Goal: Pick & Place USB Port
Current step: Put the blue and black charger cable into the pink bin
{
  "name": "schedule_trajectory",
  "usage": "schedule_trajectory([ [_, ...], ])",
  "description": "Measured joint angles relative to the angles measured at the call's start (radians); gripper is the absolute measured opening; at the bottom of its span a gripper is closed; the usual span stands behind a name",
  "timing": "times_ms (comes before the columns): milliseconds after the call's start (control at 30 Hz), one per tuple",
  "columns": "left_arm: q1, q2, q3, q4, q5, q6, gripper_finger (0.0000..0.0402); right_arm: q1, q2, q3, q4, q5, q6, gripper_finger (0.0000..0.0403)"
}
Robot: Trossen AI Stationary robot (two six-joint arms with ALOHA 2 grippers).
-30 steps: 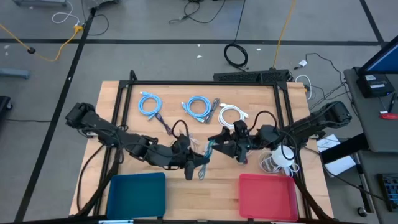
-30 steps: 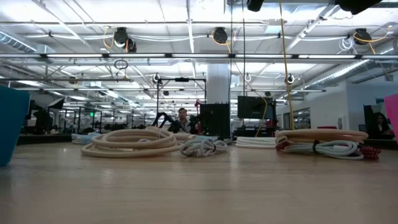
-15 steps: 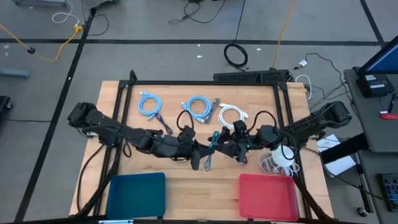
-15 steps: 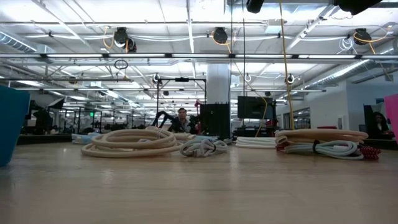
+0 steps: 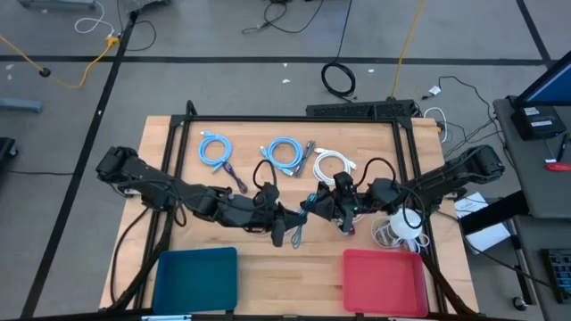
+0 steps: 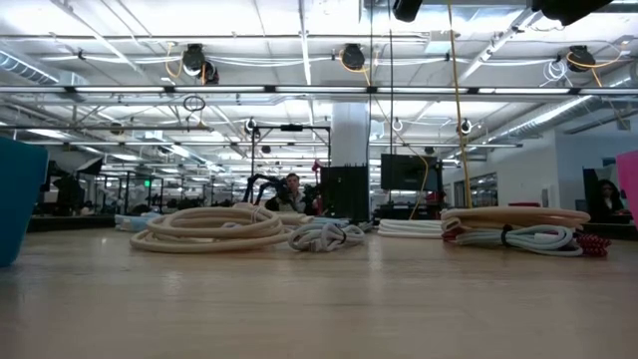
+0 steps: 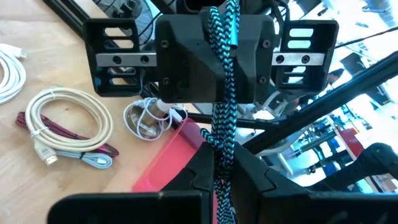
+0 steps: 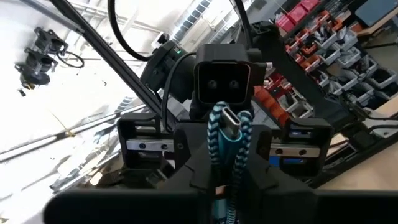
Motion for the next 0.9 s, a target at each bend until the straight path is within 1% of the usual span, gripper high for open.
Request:
schedule_trajectory([
  [67,0.002,0.0,0.0,0.02,0.024,0.007,0.0046,-0.004,0.0,0.0,0.003,-0.013,0.025,0.0037],
  [100,0.002,0.0,0.0,0.036,0.063,0.01,0.0058,-0.006,-0.001,0.0,0.003,-0.02,0.03,0.0037],
  [167,0.008,0.0,0.0,0.062,0.18,-0.001,0.0081,-0.008,-0.002,0.0,0.004,-0.05,0.031,0.0029],
  [267,-0.016,-0.013,-0.002,0.077,0.389,-0.048,0.0113,-0.014,-0.028,0.0,-0.044,-0.16,0.028,0.0016],
  [300,-0.038,-0.02,-0.002,0.085,0.46,-0.073,0.0121,-0.017,-0.042,0.0,-0.084,-0.181,0.021,0.0016],
  [333,-0.065,-0.028,0.0,0.095,0.506,-0.096,0.0129,-0.021,-0.061,0.0,-0.145,-0.202,0.019,0.0016],
  [367,-0.095,-0.039,0.0,0.095,0.531,-0.116,0.0135,-0.023,-0.083,0.0,-0.218,-0.218,0.017,0.0016],
  [433,-0.147,-0.06,0.0,0.077,0.533,-0.148,0.0143,-0.023,-0.131,0.0,-0.364,-0.241,0.003,0.0018],
  [467,-0.159,-0.068,0.0,0.053,0.512,-0.165,0.0145,-0.021,-0.162,0.0,-0.44,-0.252,-0.008,0.0019],
  [567,-0.187,-0.088,0.0,-0.096,0.434,-0.204,0.0147,-0.018,-0.262,0.001,-0.694,-0.325,-0.034,0.0017],
  [633,-0.208,-0.105,-0.001,-0.206,0.366,-0.224,0.0145,-0.002,-0.331,0.001,-0.908,-0.364,-0.03,0.0016],
  [667,-0.217,-0.109,-0.001,-0.234,0.339,-0.232,0.0144,0.014,-0.365,0.001,-1.017,-0.375,-0.021,0.0016],
  [800,-0.237,-0.111,0.0,-0.304,0.269,-0.25,0.0137,0.127,-0.474,0.001,-1.374,-0.372,0.025,0.0014],
  [900,-0.24,-0.111,0.0,-0.332,0.246,-0.262,0.0136,0.24,-0.494,0.0,-1.545,-0.309,0.075,0.0014],
])
